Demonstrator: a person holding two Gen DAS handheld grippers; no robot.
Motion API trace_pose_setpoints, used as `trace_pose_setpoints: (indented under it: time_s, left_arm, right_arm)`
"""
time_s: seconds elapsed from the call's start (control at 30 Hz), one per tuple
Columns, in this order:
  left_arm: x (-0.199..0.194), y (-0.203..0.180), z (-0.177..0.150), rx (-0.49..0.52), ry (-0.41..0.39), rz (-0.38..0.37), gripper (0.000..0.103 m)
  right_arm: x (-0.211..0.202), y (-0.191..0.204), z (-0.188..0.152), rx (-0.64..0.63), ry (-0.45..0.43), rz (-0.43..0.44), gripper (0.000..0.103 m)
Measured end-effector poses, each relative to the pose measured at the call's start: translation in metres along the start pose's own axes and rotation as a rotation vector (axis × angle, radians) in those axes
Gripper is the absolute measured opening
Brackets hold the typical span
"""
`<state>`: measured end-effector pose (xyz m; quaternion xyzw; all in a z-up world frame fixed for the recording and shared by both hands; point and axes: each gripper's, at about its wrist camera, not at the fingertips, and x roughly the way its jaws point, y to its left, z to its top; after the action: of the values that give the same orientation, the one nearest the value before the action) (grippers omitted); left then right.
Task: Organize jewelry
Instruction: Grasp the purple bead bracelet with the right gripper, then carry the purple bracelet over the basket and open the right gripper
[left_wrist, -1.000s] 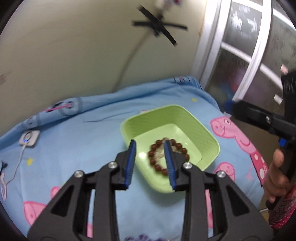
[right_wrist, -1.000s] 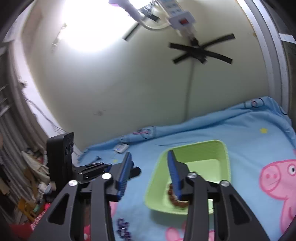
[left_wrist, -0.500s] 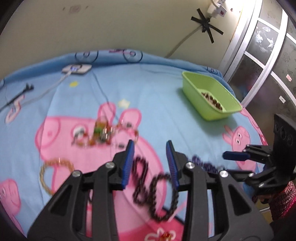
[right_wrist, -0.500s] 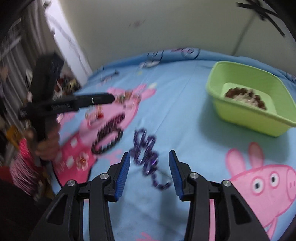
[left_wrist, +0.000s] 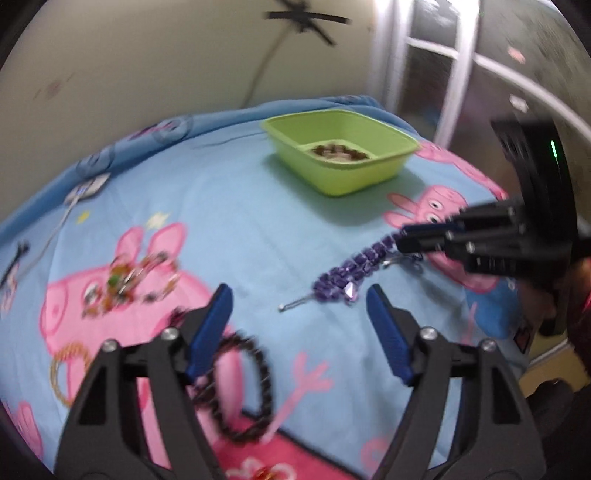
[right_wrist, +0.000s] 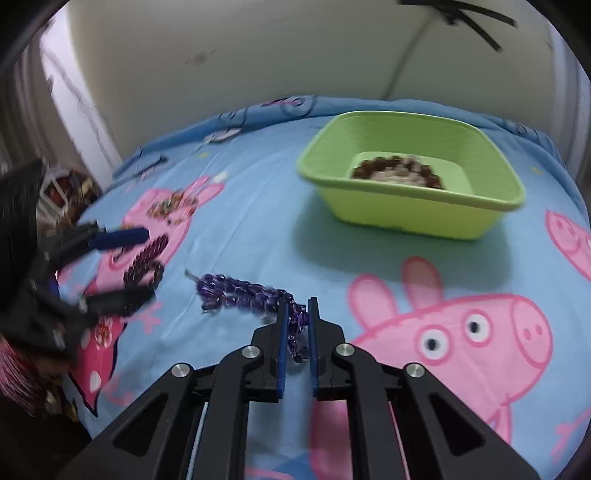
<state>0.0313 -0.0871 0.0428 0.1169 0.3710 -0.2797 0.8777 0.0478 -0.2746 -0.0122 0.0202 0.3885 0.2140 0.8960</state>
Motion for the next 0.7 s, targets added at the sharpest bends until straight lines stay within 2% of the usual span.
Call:
trace_pose_setpoints:
  time_s: [0.07,0.23,0.27,0.3,0.33,0.4,0.57,0.7]
  left_arm:
    - [0.015,-0.016,0.006,0.059,0.021,-0.007,0.074]
    - [0.052,-0.040,0.023,0.128,0.064,-0.028,0.074]
    - [0.060,-0.044,0.025,0.138,0.076,-0.028,0.070]
    - [0.068,-0.046,0.027,0.140,0.100,-0.036,0.053]
    - [0.072,-0.046,0.028,0.134,0.114,-0.057,0.048]
    - [0.073,-0.042,0.037,0.110,0.111,-0.076,0.009]
    - [0.055,-0.032,0.066,0.057,0.062,-0.101,0.006]
    - [0.038,-0.027,0.098,0.046,0.011,-0.124,0.006]
  right_arm:
    - [-0.004,-0.008,0.000,0.027,-0.009,0.017,0.000]
    - [-0.015,-0.011,0.006,0.048,-0.046,0.082,0.000]
    - [-0.020,-0.011,0.008,0.051,-0.055,0.099,0.000]
    - [-0.026,-0.011,0.011,0.058,-0.071,0.127,0.000]
    - [-0.031,-0.012,0.014,0.063,-0.084,0.148,0.000]
    - [-0.042,-0.012,0.022,0.070,-0.115,0.181,0.000]
    - [-0.056,-0.022,0.044,0.094,-0.157,0.246,0.000]
    - [-0.076,-0.040,0.075,0.137,-0.227,0.287,0.000]
